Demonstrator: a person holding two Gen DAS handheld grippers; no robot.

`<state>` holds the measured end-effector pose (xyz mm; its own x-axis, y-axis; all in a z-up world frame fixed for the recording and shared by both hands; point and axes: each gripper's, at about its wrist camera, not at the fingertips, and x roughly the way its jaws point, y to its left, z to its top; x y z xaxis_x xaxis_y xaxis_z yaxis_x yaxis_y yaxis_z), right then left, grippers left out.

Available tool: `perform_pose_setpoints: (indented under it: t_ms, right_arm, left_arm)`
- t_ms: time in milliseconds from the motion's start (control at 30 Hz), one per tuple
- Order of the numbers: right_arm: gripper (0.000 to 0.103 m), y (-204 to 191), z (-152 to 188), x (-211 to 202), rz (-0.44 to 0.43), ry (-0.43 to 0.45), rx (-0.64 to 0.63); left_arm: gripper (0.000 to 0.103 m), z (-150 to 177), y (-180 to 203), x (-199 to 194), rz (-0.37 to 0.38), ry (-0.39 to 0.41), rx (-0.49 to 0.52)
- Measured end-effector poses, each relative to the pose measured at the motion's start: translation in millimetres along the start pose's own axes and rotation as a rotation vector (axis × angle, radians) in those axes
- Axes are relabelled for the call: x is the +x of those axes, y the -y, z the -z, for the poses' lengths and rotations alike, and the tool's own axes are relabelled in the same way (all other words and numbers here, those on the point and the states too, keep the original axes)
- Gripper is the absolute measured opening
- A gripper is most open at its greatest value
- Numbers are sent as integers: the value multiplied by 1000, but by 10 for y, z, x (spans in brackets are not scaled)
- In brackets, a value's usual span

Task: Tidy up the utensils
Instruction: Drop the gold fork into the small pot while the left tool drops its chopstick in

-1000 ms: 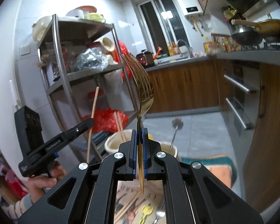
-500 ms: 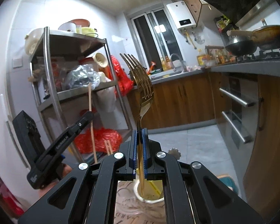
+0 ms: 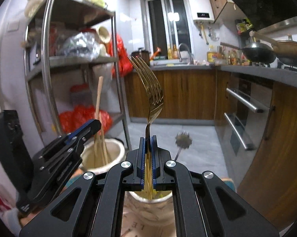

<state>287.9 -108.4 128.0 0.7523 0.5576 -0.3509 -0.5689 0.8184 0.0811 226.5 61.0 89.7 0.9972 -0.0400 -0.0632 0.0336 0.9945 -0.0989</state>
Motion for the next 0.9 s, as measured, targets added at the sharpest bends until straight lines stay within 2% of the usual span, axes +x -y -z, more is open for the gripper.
perform_pose_setpoints:
  t_ms: [267, 567, 633, 700, 800, 900]
  right_arm:
    - [7, -24, 144, 218, -5, -98, -15]
    - [7, -19, 133, 233, -15, -92, 9]
    - [7, 1, 125, 246, -12, -91, 22]
    - [9, 27, 125, 251, -26, -91, 40]
    - [24, 41, 123, 250, -34, -90, 54]
    - [26, 30, 124, 229, -39, -87, 47]
  left_arm:
    - [6, 94, -4, -26, -29, -66, 4]
    - [6, 135, 31, 8, -31, -88, 26]
    - [13, 136, 14, 4, -36, -90, 27]
    - [30, 131, 1, -14, -45, -84, 28]
    - [48, 108, -7, -68, -49, -67, 30]
    - [57, 40, -13, -145, -52, -46, 28]
